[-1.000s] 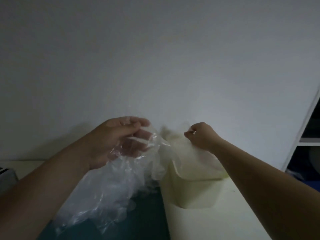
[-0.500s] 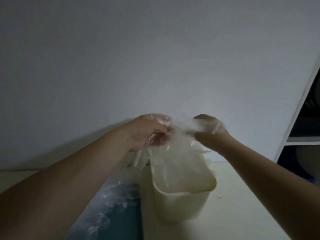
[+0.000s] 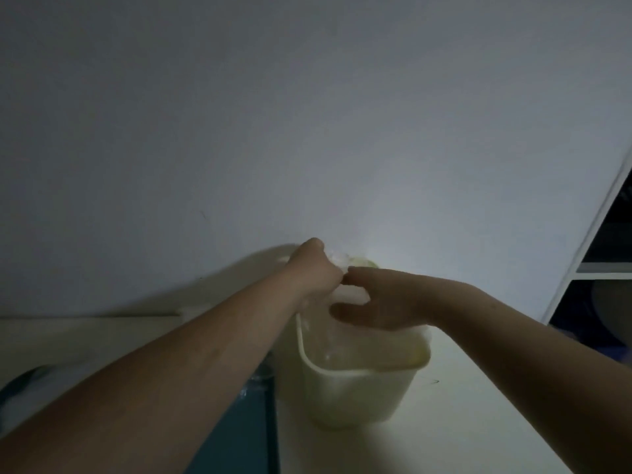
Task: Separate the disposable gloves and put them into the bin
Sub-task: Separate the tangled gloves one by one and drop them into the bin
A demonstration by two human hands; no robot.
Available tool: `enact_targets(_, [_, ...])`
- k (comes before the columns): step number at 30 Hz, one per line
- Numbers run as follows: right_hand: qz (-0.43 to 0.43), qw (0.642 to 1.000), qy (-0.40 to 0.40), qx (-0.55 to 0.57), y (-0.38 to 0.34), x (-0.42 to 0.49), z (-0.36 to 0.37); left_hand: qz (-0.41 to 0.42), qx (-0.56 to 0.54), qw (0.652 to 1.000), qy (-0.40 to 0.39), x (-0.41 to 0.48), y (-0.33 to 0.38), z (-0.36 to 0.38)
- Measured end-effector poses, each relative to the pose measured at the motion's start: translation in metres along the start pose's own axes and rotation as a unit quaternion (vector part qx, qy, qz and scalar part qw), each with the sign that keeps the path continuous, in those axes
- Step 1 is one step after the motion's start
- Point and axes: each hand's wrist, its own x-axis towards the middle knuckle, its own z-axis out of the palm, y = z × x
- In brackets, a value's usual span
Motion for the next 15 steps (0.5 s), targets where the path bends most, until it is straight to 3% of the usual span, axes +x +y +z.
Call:
enact_targets(5, [0.109, 0.987, -0.102, -0.053, -0.018, 0.023, 0.027, 0.049, -0.055, 0.996, 0.046, -0.024, -0.011, -0.024])
enact_targets(10, [0.125, 0.964, -0.200, -0.123, -0.022, 0.044, 0.046, 0.065, -0.060, 0.994, 0.058, -0.046, -0.029, -0.056])
enact_targets(13, [0.140, 0.955, -0.208, -0.157, -0.022, 0.047, 0.051, 0.065, -0.060, 0.995, 0.053, -0.059, -0.042, -0.068])
enact_targets(15, [0.126, 0.966, -0.166, -0.151, -0.029, 0.043, 0.050, 0.076, -0.038, 0.995, 0.047, -0.070, -0.055, -0.077])
